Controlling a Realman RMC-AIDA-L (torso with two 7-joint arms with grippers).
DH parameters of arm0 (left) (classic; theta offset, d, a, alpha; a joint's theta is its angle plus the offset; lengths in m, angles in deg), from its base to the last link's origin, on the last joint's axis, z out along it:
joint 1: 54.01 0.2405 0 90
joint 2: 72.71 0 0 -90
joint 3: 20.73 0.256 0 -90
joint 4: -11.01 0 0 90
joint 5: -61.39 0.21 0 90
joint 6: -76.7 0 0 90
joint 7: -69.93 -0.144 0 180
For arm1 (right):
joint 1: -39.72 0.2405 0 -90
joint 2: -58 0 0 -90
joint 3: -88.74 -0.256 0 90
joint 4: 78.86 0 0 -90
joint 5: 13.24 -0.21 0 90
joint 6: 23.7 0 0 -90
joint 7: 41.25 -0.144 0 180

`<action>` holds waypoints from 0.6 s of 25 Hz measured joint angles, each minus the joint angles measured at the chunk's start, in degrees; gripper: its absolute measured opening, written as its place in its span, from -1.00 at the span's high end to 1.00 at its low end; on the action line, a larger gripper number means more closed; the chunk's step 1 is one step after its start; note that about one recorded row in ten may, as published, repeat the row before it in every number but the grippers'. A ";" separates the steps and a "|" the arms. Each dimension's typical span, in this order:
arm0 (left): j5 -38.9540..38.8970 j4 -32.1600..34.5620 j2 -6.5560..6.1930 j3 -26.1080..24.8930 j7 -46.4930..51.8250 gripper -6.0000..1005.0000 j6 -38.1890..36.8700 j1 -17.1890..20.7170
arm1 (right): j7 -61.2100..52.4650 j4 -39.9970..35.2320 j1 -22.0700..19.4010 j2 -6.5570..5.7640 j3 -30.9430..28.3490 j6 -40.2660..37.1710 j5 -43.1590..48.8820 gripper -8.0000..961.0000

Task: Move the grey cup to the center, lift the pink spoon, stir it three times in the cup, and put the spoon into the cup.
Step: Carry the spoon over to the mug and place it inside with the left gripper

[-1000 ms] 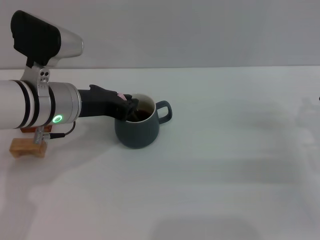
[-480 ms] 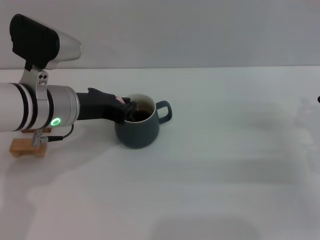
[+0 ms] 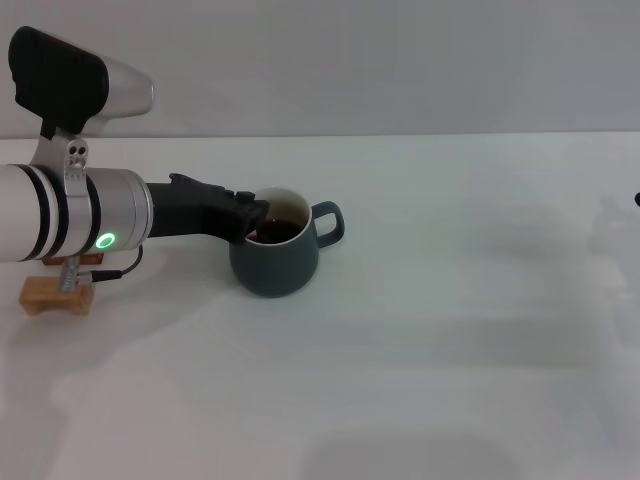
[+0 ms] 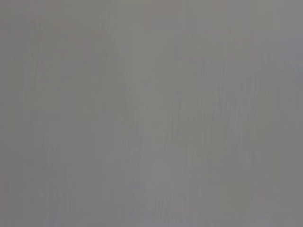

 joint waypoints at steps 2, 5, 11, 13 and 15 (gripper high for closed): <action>-0.01 -0.02 -0.03 0.00 0.01 0.66 0.03 0.00 | 0.00 0.14 -0.04 0.00 0.04 -0.01 0.00 0.92; -0.04 -0.22 -0.06 0.00 0.03 0.66 -0.06 0.13 | 0.00 0.18 -0.04 0.00 0.05 -0.03 -0.01 0.92; -0.68 -1.77 -0.07 -0.91 -0.25 0.65 -2.51 1.34 | -0.01 0.26 -0.03 0.00 0.05 -0.06 -0.03 0.92; -1.96 -2.25 -0.09 -1.90 -0.52 0.65 -4.76 2.22 | 0.00 0.26 -0.07 0.00 0.05 -0.07 -0.12 0.92; -2.88 -2.46 -0.11 -2.41 -0.84 0.65 -5.92 2.71 | 0.00 0.26 -0.20 -0.02 0.05 -0.08 -0.21 0.92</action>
